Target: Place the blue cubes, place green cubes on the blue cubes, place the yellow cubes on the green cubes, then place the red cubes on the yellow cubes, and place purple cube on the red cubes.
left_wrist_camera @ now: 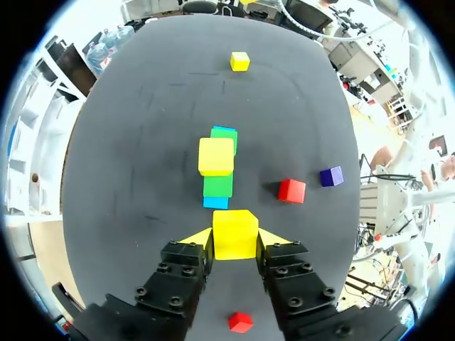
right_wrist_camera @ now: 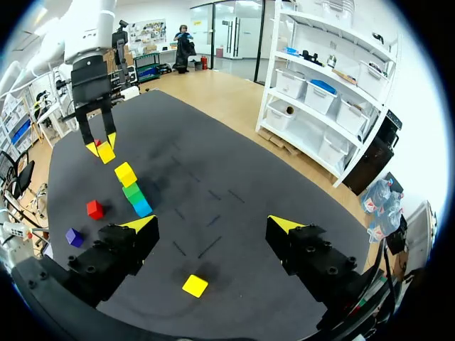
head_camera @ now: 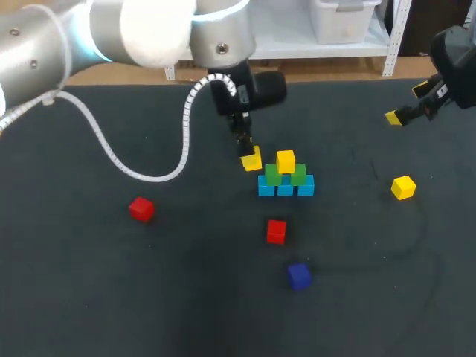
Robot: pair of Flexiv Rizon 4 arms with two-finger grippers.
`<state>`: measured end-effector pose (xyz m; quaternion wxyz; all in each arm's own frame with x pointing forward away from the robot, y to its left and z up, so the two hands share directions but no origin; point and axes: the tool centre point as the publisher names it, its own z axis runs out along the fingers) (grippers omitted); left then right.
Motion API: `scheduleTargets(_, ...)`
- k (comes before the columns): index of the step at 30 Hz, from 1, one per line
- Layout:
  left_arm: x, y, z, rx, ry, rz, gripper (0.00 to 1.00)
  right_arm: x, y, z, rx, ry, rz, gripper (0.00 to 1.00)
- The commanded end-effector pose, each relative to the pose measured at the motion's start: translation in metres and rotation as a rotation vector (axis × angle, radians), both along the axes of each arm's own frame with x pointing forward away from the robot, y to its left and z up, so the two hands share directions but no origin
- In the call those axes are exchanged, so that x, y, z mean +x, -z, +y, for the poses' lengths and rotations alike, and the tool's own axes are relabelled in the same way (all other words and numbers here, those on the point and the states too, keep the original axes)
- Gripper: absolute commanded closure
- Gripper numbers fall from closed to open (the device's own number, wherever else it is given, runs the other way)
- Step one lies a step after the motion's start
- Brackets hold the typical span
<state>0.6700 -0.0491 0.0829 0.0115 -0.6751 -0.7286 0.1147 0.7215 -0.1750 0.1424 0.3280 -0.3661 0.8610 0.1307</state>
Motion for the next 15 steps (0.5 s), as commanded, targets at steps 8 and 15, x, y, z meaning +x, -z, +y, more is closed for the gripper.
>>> scheduleTargets(8, 0.006, 0.011, -0.017, 0.084, 0.024, 0.021, 1.00, 0.000, 0.000, 0.000, 0.001, -0.001, 0.000, 0.00)
scheduleTargets(15, 0.003, 0.017, -0.020, 0.100, 0.026, -0.008, 1.00, 0.000, 0.000, 0.000, 0.001, -0.001, 0.000, 0.00)
